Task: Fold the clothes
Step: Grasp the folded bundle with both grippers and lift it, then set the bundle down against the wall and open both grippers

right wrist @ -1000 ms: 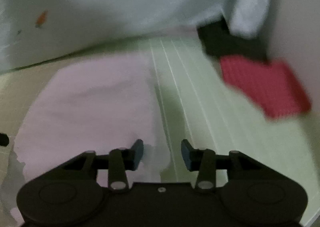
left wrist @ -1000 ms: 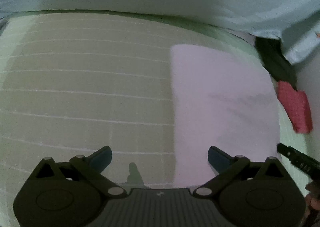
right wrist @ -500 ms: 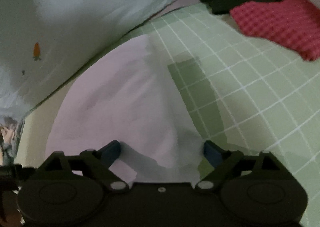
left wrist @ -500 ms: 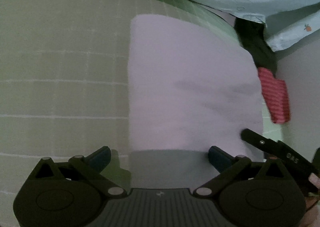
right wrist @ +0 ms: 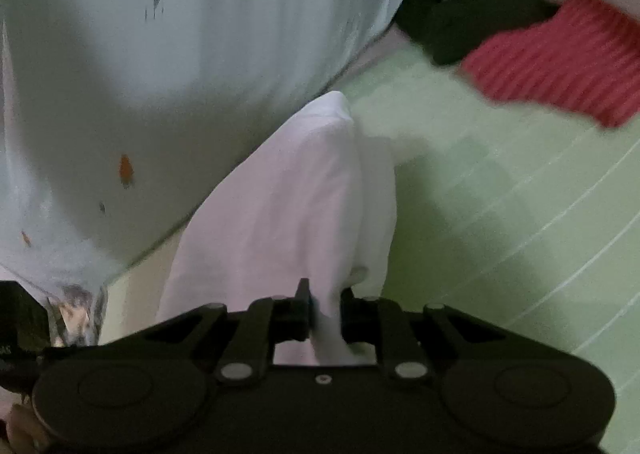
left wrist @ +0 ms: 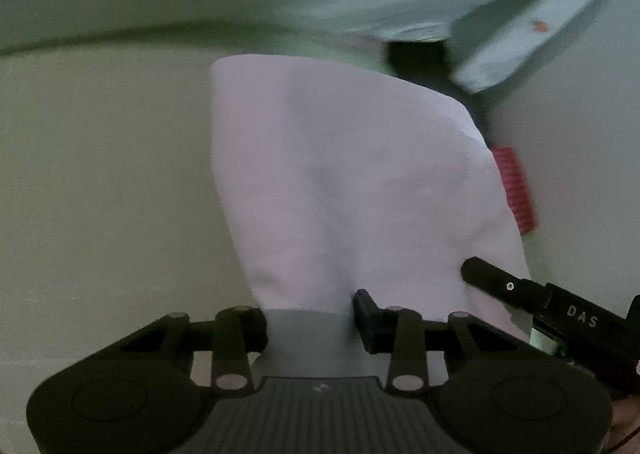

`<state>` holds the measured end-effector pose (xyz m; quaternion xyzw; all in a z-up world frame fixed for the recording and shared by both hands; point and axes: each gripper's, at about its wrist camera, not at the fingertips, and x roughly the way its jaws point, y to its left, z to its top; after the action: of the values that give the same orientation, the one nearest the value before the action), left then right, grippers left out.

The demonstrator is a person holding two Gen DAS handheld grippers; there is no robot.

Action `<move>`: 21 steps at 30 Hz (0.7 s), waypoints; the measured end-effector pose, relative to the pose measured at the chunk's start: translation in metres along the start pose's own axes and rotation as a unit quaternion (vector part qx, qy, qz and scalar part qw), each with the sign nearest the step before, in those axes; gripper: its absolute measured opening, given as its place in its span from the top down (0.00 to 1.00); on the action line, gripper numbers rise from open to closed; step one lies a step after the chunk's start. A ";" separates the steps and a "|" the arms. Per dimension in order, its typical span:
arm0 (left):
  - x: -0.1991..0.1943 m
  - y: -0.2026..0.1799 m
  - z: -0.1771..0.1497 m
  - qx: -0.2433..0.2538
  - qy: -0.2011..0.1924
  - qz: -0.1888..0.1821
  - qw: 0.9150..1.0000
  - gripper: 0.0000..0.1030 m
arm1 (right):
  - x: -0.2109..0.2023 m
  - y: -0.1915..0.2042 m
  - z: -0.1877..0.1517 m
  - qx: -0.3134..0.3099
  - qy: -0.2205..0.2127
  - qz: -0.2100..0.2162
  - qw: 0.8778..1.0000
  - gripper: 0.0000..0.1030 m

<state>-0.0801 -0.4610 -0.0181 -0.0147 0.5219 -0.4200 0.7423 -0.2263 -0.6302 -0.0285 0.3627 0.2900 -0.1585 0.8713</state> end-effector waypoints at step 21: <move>0.150 -0.252 0.075 0.036 -0.103 0.030 0.994 0.12 | -0.084 -0.149 0.201 -0.215 -0.106 -0.199 0.950 0.29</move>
<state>-0.1586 -0.7506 0.0179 -0.0150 0.4272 -0.4122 0.8046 -0.2858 -0.8727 0.0577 0.0827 0.2900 -0.2999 0.9050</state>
